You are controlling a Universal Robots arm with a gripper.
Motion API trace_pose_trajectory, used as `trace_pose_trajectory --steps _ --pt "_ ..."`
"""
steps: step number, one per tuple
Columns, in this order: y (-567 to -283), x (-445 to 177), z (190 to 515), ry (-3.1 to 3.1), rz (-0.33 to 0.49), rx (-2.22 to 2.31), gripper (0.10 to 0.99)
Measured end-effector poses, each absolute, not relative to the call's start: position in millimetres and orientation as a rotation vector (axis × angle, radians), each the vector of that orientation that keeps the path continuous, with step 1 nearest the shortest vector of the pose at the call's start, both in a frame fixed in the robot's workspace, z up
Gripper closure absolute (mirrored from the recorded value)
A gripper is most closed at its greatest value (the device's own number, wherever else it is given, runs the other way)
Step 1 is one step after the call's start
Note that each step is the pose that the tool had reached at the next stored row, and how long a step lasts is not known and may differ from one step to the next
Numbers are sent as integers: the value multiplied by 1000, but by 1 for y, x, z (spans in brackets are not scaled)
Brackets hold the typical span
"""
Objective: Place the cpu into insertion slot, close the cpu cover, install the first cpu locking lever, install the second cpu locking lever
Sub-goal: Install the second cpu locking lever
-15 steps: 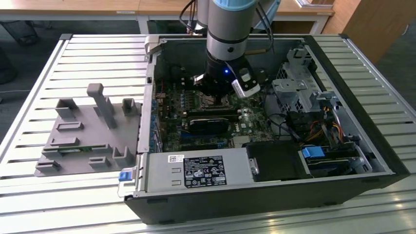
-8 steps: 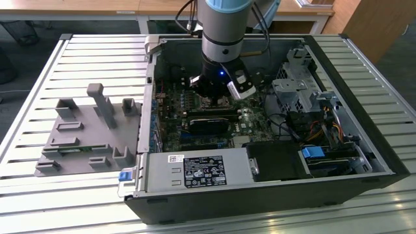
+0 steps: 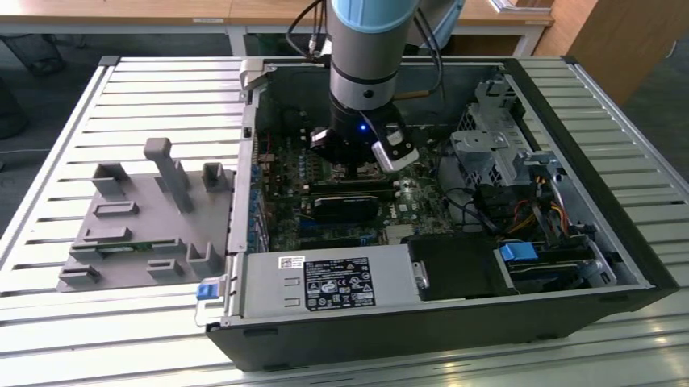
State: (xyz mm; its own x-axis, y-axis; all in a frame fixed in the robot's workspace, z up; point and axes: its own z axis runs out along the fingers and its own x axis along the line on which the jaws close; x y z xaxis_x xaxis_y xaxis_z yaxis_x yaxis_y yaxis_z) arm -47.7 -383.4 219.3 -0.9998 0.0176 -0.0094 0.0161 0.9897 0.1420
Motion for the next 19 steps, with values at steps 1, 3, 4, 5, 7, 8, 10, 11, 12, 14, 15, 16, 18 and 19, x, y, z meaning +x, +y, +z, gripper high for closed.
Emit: trace_pose_trajectory --steps 1,3,4,5,7,8,10,11,12,14,15,16,18,19 --pt "-385 -49 219 3123 226 26 969" --pt "-387 -52 219 3122 231 26 969" --pt "-388 -54 219 3122 232 26 969" --pt "-388 -55 219 3122 234 26 969" --pt "-389 -58 219 3122 236 26 969" --pt "-389 -59 219 3122 237 25 969" --pt "-389 -62 218 3122 239 21 969" --pt "-389 -63 217 3122 242 17 969" --pt "-389 -64 216 3122 246 14 969" --pt "-389 -64 213 3121 256 12 969" --pt "-389 -64 212 3121 261 11 969" --pt "-389 -64 211 3120 268 11 969" --pt "-389 -65 209 3119 287 12 969" --pt "-389 -66 209 3118 295 12 969"
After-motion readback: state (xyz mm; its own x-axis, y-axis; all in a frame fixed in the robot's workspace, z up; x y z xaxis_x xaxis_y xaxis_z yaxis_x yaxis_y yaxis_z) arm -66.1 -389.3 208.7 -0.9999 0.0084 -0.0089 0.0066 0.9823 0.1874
